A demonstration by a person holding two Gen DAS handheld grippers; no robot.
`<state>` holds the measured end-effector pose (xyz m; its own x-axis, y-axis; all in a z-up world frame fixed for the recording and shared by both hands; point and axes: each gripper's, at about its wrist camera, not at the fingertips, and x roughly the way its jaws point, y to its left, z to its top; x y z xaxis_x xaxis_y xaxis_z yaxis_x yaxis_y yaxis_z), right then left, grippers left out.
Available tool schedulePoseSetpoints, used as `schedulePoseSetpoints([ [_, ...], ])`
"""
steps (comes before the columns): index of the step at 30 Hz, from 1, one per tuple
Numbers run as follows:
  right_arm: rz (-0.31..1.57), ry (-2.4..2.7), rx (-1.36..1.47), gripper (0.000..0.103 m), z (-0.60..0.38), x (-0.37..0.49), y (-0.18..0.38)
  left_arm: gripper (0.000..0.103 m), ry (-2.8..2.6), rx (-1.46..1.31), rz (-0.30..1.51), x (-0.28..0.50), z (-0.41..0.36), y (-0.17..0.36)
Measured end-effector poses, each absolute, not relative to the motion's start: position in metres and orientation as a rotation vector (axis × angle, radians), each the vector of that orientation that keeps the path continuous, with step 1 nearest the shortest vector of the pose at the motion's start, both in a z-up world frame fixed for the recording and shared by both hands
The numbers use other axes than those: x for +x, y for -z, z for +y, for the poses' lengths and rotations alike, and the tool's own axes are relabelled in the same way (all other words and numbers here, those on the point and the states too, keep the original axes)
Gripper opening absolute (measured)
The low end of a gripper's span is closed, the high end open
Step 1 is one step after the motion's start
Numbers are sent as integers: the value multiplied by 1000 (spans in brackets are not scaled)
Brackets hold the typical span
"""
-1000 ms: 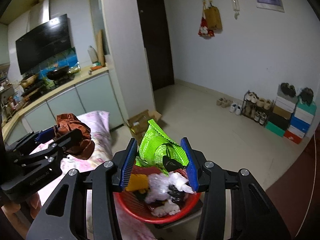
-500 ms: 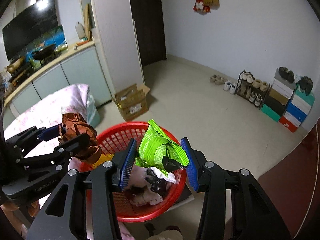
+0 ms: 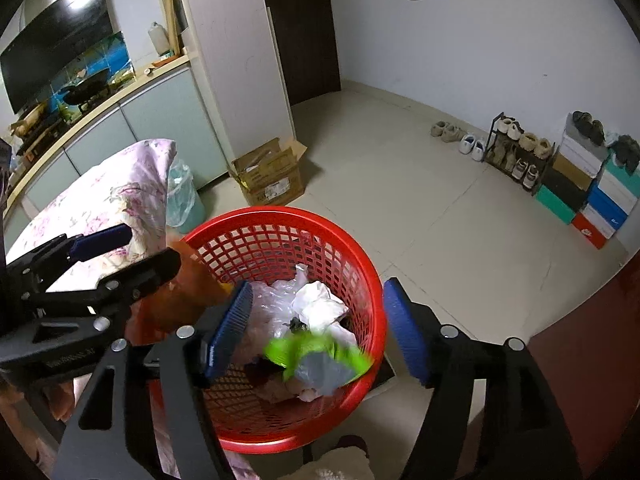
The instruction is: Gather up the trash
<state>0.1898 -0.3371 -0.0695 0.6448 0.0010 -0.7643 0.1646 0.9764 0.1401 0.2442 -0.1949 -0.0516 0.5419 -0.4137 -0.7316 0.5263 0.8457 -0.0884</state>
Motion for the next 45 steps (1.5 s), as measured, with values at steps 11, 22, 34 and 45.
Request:
schedulePoseSetpoints([
  [11, 830, 119, 235, 74, -342, 174, 54, 87, 469, 114, 729, 234, -162, 15],
  [22, 747, 128, 231, 83, -322, 137, 19, 93, 371, 153, 614, 195, -133, -21],
  [34, 699, 164, 185, 96, -291, 92, -4, 96, 352, 146, 571, 147, -97, -38],
  [45, 591, 151, 144, 96, -263, 56, -26, 96, 266, 200, 494, 102, -77, -50],
])
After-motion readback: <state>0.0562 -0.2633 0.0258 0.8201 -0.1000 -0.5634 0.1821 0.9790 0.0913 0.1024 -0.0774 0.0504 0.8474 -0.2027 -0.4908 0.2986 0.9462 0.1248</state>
